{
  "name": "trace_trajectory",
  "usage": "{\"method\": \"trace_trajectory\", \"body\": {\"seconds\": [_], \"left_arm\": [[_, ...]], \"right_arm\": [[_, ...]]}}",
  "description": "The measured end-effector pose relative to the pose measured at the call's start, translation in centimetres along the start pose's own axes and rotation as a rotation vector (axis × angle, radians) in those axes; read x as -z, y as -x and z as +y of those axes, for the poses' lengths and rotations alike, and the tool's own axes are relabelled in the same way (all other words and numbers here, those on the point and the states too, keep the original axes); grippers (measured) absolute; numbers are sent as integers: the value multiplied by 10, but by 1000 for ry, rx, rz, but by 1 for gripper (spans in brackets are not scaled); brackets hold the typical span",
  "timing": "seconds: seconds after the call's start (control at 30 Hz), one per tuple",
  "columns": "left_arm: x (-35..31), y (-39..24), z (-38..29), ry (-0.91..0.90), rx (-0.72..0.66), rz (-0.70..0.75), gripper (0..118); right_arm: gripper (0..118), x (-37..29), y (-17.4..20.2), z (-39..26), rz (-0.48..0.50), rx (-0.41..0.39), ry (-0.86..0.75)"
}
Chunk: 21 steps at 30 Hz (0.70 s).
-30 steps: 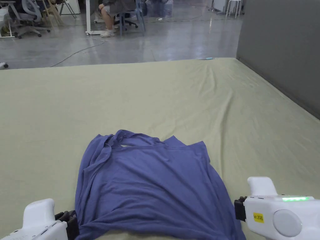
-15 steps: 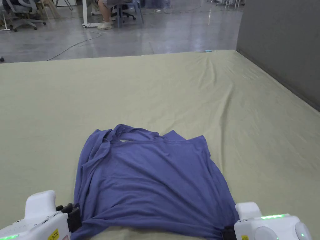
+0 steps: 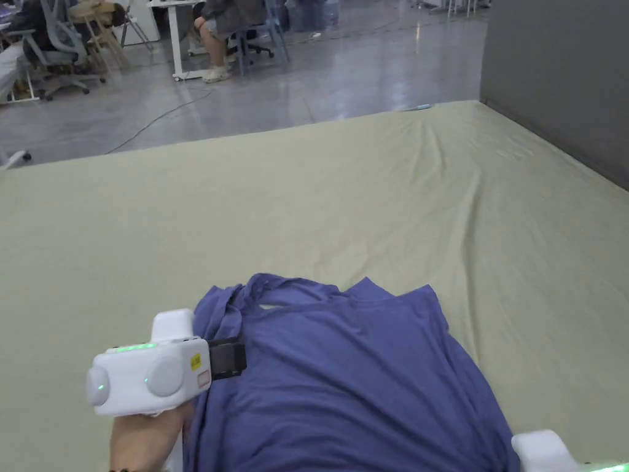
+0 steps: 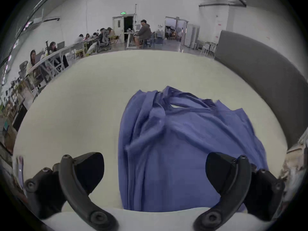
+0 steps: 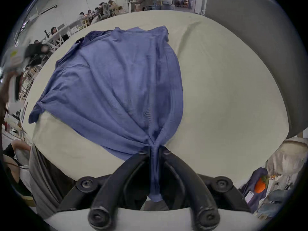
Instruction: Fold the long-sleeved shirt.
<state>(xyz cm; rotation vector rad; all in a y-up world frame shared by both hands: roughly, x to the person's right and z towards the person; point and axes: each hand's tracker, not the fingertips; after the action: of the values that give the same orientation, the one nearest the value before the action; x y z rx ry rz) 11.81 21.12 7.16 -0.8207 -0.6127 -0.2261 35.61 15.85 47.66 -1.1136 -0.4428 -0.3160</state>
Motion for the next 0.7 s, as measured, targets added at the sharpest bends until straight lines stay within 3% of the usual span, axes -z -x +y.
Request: {"method": "trace_trajectory", "body": {"seconds": [0.2, 0.3, 0.33, 0.37, 0.43, 0.53, 0.7], "left_arm": [[110, -8, 36, 171, 49, 64, 104], [124, -16, 33, 203, 72, 61, 54], [120, -20, 34, 187, 69, 28, 18], [112, -24, 36, 163, 93, 42, 1], [97, -27, 40, 108, 144, 41, 1], [71, -16, 50, 80, 95, -7, 1], [-13, 4, 82, -85, 35, -85, 1]], "right_arm": [[4, 2, 1, 2, -10, -4, 14], [4, 4, -2, 4, -3, 6, 23], [4, 4, -3, 4, 1, 12, 25], [4, 5, -3, 5, 5, 16, 26], [4, 5, -6, 6, 14, 15, 29], [4, -6, -10, 11, 41, 25, 20], [4, -80, -24, 64, 108, 69, -275]]}}
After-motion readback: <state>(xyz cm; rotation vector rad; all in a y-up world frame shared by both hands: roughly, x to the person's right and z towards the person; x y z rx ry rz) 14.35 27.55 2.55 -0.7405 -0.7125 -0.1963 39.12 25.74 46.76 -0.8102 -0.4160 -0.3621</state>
